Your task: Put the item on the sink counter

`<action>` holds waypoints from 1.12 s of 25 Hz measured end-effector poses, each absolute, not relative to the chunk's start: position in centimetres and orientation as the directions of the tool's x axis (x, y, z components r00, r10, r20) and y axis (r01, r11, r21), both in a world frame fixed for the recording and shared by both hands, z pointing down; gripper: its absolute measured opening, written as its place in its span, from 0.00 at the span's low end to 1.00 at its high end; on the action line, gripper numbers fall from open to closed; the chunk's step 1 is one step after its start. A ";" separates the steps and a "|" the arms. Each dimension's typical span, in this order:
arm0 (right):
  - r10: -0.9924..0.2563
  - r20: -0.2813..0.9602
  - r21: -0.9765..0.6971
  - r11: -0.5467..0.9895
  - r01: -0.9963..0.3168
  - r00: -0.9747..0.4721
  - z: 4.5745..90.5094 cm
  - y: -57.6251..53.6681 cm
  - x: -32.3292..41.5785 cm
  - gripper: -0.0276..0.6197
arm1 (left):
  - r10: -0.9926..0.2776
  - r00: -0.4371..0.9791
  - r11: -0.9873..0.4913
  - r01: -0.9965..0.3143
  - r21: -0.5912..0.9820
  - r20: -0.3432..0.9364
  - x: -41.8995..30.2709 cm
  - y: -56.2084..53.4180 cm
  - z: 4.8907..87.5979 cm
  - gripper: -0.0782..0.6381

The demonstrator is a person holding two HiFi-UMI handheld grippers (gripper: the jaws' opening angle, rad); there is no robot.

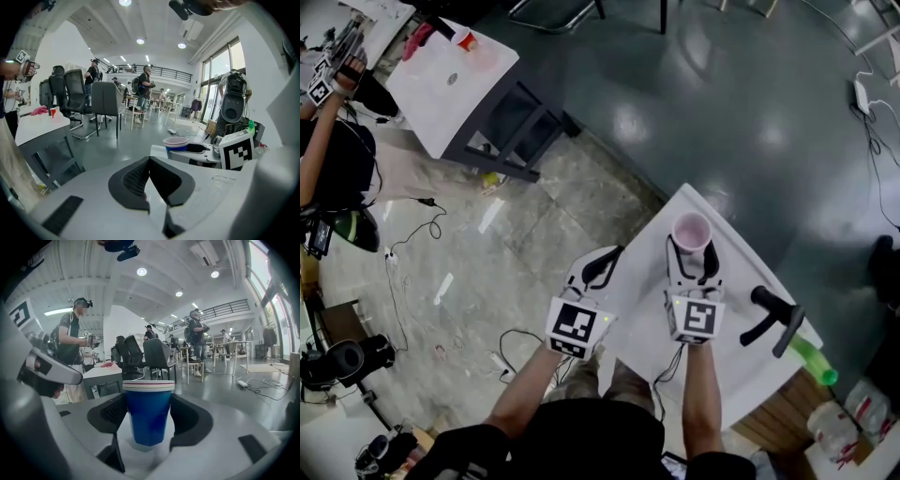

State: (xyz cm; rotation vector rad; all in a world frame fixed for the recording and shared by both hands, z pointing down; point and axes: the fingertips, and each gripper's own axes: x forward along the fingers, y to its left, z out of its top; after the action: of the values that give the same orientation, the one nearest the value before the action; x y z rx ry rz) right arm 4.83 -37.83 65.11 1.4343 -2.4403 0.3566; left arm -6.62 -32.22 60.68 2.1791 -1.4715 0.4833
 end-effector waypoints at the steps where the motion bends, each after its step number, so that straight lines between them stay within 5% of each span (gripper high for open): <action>1: -0.807 0.367 -0.066 0.473 -0.878 -0.462 65.3 -37.9 4.9 0.49 | -0.765 0.364 -0.316 -0.931 0.183 0.532 -6.6 -32.2 60.8 0.11; 28: -0.820 0.336 -0.060 0.473 -0.879 -0.464 66.0 -35.9 5.7 0.50 | -0.773 0.360 -0.324 -0.932 0.162 0.523 -6.2 -30.8 60.9 0.11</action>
State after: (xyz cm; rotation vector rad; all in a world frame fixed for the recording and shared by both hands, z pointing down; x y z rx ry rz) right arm 5.70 -35.91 66.01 1.4539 -2.4623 0.3271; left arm -6.16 -30.77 60.93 2.1919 -1.4828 0.4930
